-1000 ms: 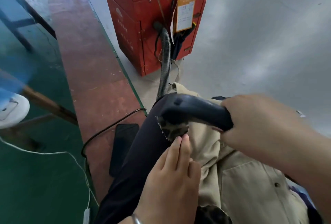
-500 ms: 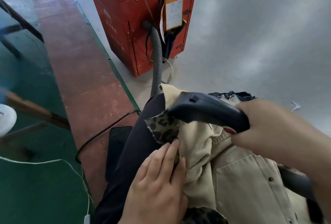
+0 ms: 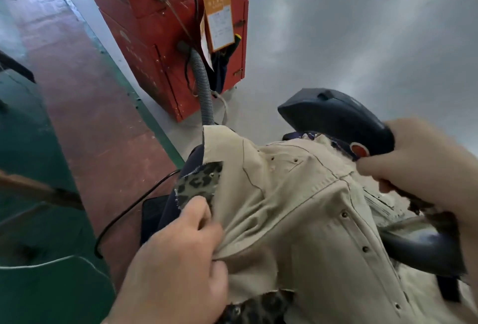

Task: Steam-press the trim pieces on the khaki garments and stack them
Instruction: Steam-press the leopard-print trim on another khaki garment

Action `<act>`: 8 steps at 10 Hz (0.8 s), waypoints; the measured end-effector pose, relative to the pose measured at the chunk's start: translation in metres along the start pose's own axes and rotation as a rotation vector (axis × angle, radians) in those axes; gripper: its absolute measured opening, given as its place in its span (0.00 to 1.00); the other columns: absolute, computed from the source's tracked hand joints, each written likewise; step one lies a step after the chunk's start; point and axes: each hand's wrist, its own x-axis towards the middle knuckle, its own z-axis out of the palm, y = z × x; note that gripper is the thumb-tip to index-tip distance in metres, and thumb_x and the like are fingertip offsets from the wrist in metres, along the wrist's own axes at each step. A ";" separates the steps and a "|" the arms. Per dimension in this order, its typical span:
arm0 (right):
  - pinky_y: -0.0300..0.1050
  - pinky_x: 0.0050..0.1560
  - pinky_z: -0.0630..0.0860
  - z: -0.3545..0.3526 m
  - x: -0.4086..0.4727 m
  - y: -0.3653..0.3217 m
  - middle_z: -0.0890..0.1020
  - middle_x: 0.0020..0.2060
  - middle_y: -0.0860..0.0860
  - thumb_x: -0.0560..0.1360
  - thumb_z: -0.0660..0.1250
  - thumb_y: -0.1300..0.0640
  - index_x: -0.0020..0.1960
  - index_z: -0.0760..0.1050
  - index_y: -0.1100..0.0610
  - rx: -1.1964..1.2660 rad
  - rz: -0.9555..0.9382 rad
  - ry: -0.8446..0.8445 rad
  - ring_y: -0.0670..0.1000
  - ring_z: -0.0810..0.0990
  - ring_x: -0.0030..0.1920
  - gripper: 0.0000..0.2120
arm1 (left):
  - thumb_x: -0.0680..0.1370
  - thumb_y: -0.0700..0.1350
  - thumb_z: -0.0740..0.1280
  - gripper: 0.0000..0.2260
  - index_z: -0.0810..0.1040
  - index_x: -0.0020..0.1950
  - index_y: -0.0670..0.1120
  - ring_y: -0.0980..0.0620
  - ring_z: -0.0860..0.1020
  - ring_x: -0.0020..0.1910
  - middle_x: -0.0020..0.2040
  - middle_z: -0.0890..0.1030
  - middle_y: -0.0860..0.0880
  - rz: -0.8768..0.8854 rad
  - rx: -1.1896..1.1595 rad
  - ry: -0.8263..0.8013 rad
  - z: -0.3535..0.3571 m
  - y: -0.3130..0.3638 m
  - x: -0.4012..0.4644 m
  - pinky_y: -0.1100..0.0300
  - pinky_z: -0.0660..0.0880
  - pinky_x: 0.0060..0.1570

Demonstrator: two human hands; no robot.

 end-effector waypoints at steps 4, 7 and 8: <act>0.61 0.37 0.77 0.000 -0.043 -0.011 0.75 0.23 0.55 0.54 0.69 0.51 0.31 0.71 0.52 -0.162 -0.039 -0.170 0.59 0.81 0.33 0.09 | 0.61 0.56 0.74 0.12 0.77 0.34 0.50 0.50 0.77 0.34 0.35 0.75 0.52 0.165 0.129 -0.074 -0.007 0.017 0.009 0.56 0.74 0.29; 0.38 0.30 0.70 0.035 -0.056 -0.036 0.78 0.31 0.43 0.63 0.64 0.45 0.41 0.72 0.43 -0.369 -0.167 -0.309 0.40 0.75 0.32 0.08 | 0.74 0.50 0.61 0.11 0.81 0.37 0.50 0.52 0.77 0.28 0.30 0.75 0.53 0.034 -0.045 0.096 0.024 0.000 -0.008 0.62 0.68 0.20; 0.36 0.25 0.61 0.040 -0.040 -0.047 0.76 0.27 0.45 0.67 0.70 0.49 0.36 0.71 0.46 -0.343 -0.181 -0.278 0.40 0.73 0.28 0.08 | 0.71 0.46 0.63 0.09 0.80 0.33 0.50 0.52 0.76 0.27 0.28 0.74 0.52 0.062 -0.014 0.139 0.029 -0.004 -0.008 0.60 0.68 0.20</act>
